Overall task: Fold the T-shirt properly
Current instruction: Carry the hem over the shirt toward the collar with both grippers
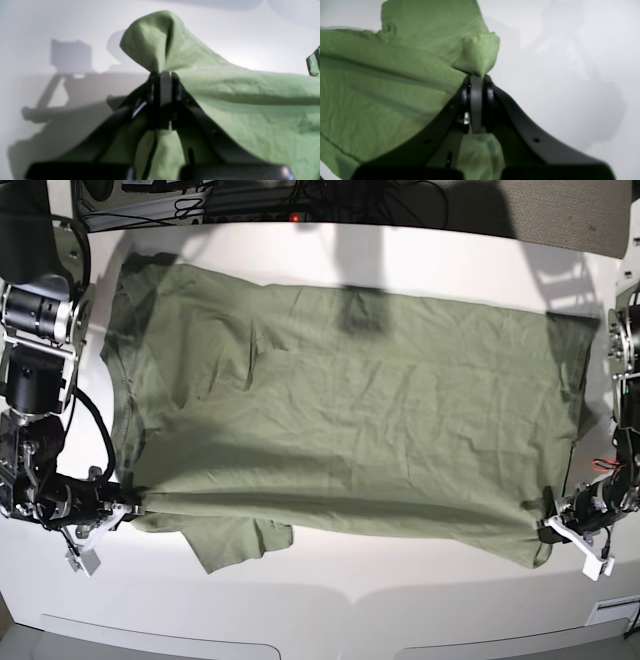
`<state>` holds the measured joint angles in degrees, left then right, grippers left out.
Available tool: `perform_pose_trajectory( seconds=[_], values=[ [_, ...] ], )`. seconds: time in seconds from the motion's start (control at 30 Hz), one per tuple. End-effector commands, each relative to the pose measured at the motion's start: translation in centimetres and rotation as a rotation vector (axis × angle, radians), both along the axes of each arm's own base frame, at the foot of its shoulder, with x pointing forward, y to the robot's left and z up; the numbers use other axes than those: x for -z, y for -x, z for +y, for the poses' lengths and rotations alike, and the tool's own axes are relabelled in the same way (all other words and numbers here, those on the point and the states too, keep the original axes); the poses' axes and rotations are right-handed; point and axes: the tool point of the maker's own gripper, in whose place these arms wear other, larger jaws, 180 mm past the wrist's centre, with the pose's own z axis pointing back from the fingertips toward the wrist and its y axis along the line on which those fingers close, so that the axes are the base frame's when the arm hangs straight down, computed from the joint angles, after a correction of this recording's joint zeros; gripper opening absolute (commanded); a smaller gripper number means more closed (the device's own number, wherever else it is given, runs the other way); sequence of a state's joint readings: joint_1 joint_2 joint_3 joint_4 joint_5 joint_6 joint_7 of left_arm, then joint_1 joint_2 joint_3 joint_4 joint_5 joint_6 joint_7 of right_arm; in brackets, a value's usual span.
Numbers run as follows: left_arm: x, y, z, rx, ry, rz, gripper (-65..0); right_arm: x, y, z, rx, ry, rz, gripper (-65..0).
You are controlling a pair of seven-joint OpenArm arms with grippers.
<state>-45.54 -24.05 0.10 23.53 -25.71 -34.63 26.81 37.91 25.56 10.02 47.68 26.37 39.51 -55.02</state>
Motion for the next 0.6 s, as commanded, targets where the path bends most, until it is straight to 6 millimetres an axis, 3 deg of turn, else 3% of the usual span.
perform_pose_trajectory(
  seconds=[0.0, 0.27, 0.57],
  values=[
    [-3.3, -1.7, 1.1, -0.025, 0.016, -0.078, -65.0, -3.6, -1.9, -0.5, -0.003, 0.001, -0.100, -65.0],
    [-5.1, -1.0, 2.3, -0.010, 0.047, -0.038, -65.0, -6.5, -1.9, 0.2, -0.049, 0.015, -0.148, -65.0],
    [-5.9, 0.5, 3.6, 0.006, 0.079, 0.024, -65.0, -4.8, 0.8, 1.0, -0.098, 0.076, -0.146, -65.0]
  ],
)
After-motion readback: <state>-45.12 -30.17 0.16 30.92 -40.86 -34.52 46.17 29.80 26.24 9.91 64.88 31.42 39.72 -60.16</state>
